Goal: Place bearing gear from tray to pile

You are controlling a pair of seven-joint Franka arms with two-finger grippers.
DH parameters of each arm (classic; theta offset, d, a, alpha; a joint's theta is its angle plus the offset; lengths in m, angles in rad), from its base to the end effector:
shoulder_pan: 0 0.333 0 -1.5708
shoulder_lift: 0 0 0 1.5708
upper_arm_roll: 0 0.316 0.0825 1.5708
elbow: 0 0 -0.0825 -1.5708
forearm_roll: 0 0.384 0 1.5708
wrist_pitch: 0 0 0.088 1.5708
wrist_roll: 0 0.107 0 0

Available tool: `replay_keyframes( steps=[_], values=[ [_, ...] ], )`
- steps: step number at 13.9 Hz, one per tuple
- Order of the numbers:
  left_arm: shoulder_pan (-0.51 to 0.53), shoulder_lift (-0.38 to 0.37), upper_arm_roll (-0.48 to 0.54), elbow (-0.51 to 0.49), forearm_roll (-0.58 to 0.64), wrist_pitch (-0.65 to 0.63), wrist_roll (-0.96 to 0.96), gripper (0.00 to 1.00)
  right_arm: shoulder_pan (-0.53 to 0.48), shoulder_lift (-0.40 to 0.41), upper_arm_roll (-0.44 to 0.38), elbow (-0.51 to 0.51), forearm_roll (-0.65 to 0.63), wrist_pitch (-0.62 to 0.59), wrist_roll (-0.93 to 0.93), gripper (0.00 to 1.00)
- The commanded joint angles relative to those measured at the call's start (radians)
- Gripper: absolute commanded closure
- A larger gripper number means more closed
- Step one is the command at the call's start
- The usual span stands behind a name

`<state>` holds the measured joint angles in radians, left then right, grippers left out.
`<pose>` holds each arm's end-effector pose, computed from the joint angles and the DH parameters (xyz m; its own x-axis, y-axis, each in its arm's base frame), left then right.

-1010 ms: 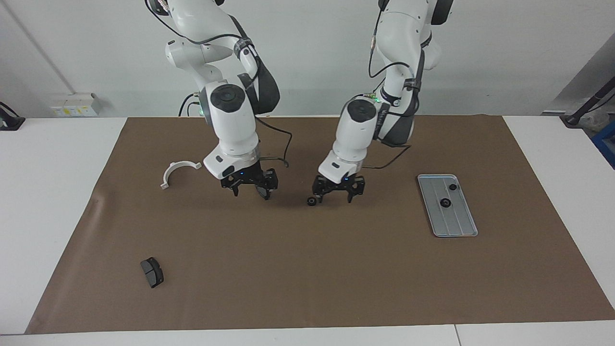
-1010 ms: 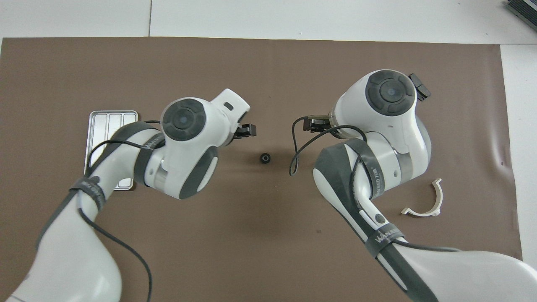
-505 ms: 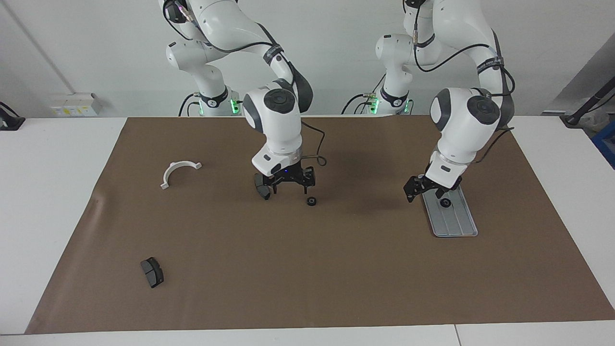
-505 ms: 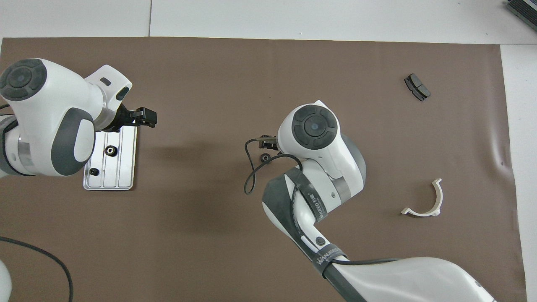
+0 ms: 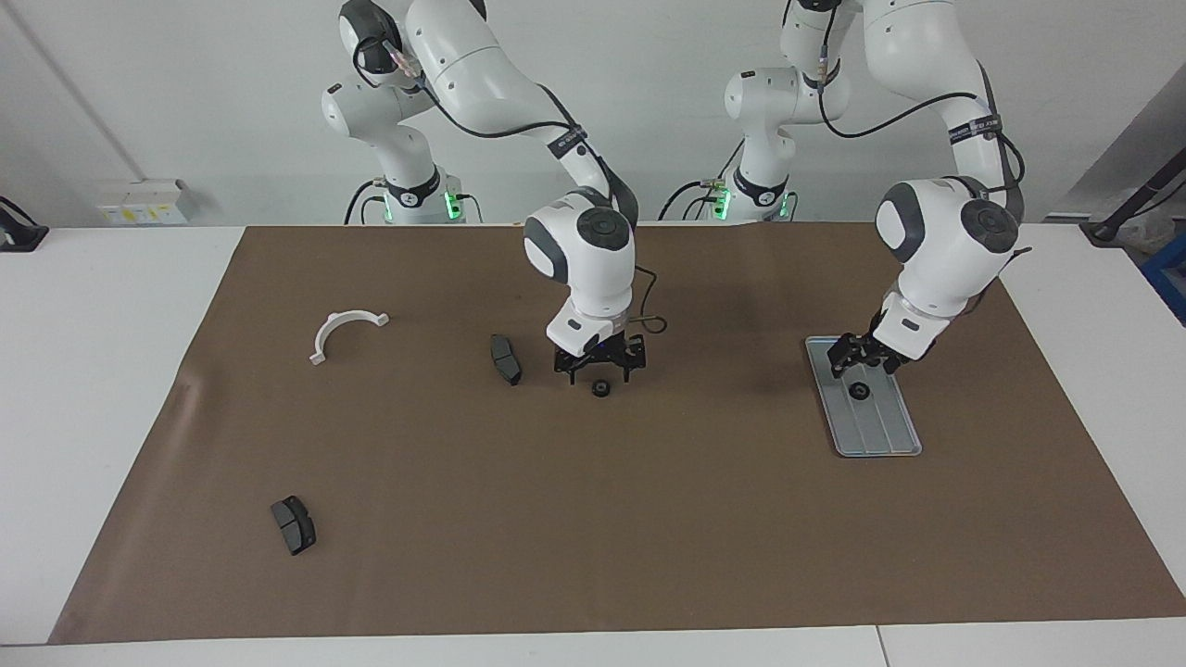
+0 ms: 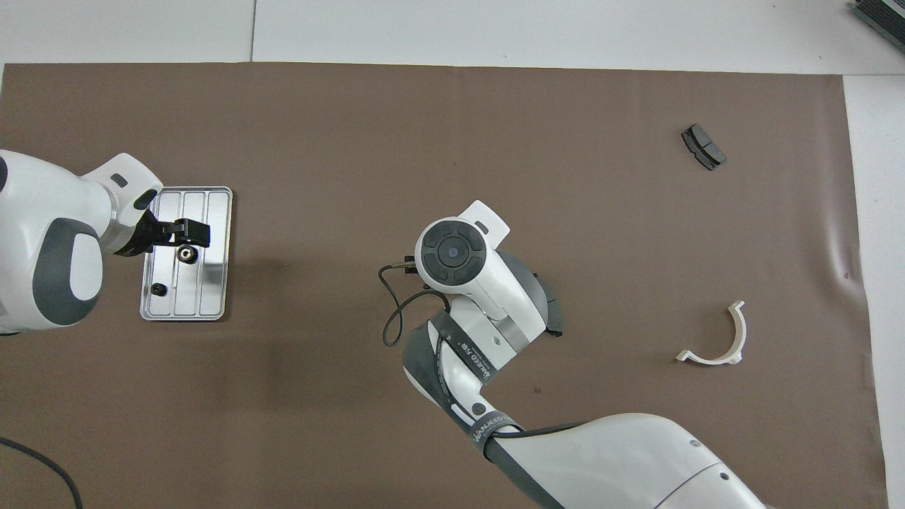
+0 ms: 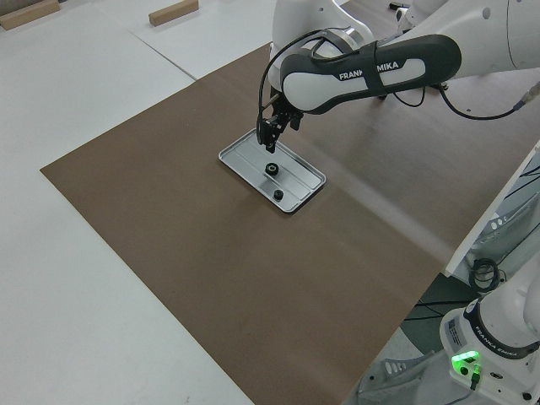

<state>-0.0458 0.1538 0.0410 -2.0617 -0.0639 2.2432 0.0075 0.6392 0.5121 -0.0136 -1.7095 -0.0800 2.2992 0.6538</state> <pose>0.5774 -0.0051 0.3634 0.9993 0.0268 0.0274 0.0256 -0.9987 0.0446 0.5503 0.3966 0.3013 0.9944 0.0251 0.1026 0.0242 -0.9997 0.0098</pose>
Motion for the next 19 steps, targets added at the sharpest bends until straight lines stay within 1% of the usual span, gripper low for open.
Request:
replay_keyframes(
  steps=[1,3,4,6,7,8,9,10,13,15,18,19],
  values=[
    [0.007,-0.040,-0.010,-0.078,-0.011,0.073,0.014,0.00,0.002,0.011,-0.002,0.005,-0.035,0.028,0.000,0.00],
    [0.029,-0.030,-0.010,-0.093,-0.011,0.119,0.016,0.00,0.002,0.011,-0.003,-0.012,-0.037,0.055,-0.002,0.00],
    [0.030,-0.026,-0.010,-0.116,-0.011,0.156,0.016,0.00,0.002,0.011,-0.002,-0.015,-0.037,0.060,-0.003,0.00],
    [0.035,-0.014,-0.010,-0.147,-0.011,0.202,0.014,0.01,0.002,0.013,-0.002,-0.038,-0.037,0.092,-0.005,0.08],
    [0.035,-0.008,-0.010,-0.156,-0.011,0.216,0.014,0.05,0.002,0.011,-0.002,-0.051,-0.037,0.104,-0.006,0.11],
    [0.035,-0.002,-0.010,-0.163,-0.011,0.228,0.012,0.09,0.002,0.009,-0.002,-0.059,-0.037,0.106,-0.016,0.17],
    [0.035,0.006,-0.010,-0.166,-0.011,0.237,0.012,0.10,0.002,0.009,-0.003,-0.059,-0.037,0.105,-0.019,0.21],
    [0.035,0.010,-0.010,-0.170,-0.011,0.248,0.012,0.14,0.002,0.009,-0.002,-0.059,-0.037,0.100,-0.019,0.22],
    [0.034,0.023,-0.010,-0.170,-0.011,0.256,0.008,0.25,0.007,0.003,-0.002,-0.055,-0.037,0.063,-0.019,0.22],
    [0.035,0.027,-0.010,-0.172,-0.011,0.257,0.009,0.34,0.010,0.002,-0.002,-0.053,-0.037,0.048,-0.019,0.22],
    [0.035,0.040,-0.010,-0.172,-0.011,0.282,0.006,0.43,0.011,0.000,-0.002,-0.052,-0.037,0.031,-0.019,0.22],
    [0.035,0.043,-0.010,-0.172,-0.011,0.288,0.006,0.46,0.013,-0.001,0.000,-0.052,-0.037,0.031,-0.019,0.24]
  ],
)
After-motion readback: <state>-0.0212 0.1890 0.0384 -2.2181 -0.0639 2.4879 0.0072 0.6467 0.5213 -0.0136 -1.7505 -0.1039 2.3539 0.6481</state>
